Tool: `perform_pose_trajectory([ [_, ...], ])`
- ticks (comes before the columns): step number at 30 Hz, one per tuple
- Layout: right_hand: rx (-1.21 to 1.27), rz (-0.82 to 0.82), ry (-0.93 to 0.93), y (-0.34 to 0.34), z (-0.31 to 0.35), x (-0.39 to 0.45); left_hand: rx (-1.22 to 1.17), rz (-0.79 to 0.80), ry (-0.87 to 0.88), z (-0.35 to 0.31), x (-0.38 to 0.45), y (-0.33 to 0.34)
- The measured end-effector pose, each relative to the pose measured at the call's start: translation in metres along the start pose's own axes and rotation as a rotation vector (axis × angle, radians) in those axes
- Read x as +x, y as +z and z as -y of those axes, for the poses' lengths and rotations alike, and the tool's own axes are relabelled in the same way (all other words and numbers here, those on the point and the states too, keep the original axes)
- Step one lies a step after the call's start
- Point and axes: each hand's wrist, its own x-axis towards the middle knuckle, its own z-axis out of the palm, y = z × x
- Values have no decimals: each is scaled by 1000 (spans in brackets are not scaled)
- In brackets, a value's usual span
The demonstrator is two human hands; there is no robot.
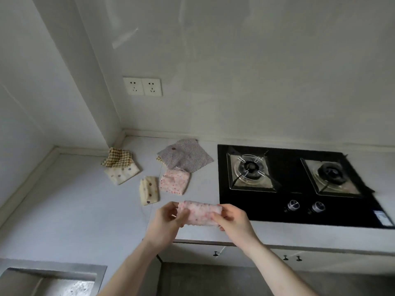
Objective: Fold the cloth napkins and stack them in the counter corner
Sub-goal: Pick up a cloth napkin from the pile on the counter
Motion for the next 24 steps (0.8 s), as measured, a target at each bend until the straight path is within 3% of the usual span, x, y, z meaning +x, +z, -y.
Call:
perform_pose_trajectory([
  [12, 71, -317, -9, -143, 17, -57, 150, 296, 198, -121, 28, 119],
  [24, 97, -582, 52, -382, -61, -149, 302, 497, 384, -212, 1, 376],
])
